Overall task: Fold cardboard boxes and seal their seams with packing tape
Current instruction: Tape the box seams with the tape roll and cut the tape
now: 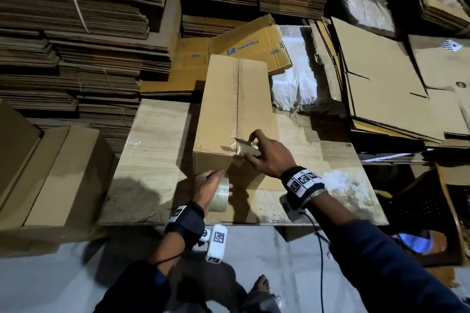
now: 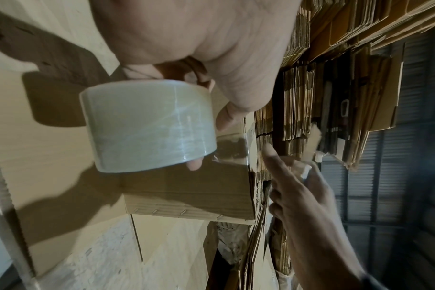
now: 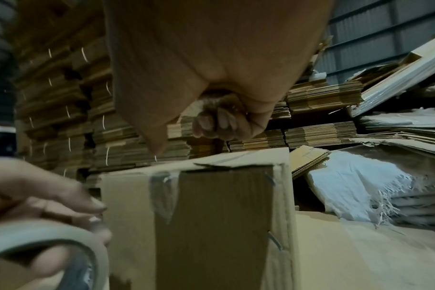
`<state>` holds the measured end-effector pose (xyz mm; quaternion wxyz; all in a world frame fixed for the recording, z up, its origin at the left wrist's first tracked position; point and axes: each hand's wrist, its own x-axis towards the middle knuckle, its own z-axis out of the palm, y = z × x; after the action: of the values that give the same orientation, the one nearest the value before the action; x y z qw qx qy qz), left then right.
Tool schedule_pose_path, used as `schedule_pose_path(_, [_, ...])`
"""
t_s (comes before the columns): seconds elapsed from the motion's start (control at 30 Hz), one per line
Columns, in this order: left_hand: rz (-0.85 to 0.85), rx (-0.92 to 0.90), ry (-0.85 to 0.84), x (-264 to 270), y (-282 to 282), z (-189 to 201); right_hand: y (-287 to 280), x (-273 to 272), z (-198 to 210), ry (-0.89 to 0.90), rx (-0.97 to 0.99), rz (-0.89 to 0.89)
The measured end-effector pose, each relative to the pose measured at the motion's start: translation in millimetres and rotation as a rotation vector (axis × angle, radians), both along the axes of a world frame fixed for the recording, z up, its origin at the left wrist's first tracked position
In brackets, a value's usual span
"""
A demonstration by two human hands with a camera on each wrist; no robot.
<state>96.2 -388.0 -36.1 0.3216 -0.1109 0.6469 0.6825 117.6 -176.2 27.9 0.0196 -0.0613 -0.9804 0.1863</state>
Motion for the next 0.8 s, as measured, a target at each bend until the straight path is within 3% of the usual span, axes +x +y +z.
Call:
schedule_pose_path(0.4, [0.013, -0.033, -0.026, 6.9, -6.7, -8.4, 2.9, -33.9, -31.2, -0.033, 0.162, 0.040])
schedule_pose_path(0.63, [-0.032, 0.006, 0.013, -1.8, -2.8, 16.3, 11.7, -34.4, -33.5, -0.131, 0.243, 0.169])
schedule_pose_path(0.7, [-0.079, 0.029, 0.033, -3.5, -5.4, 25.8, 12.9, -29.0, -25.2, -0.142, 0.120, 0.161])
schedule_pose_path(0.8, [-0.146, 0.047, 0.058, -6.7, -11.4, 37.0, 24.2, -28.0, -18.6, -0.094, -0.223, -0.025])
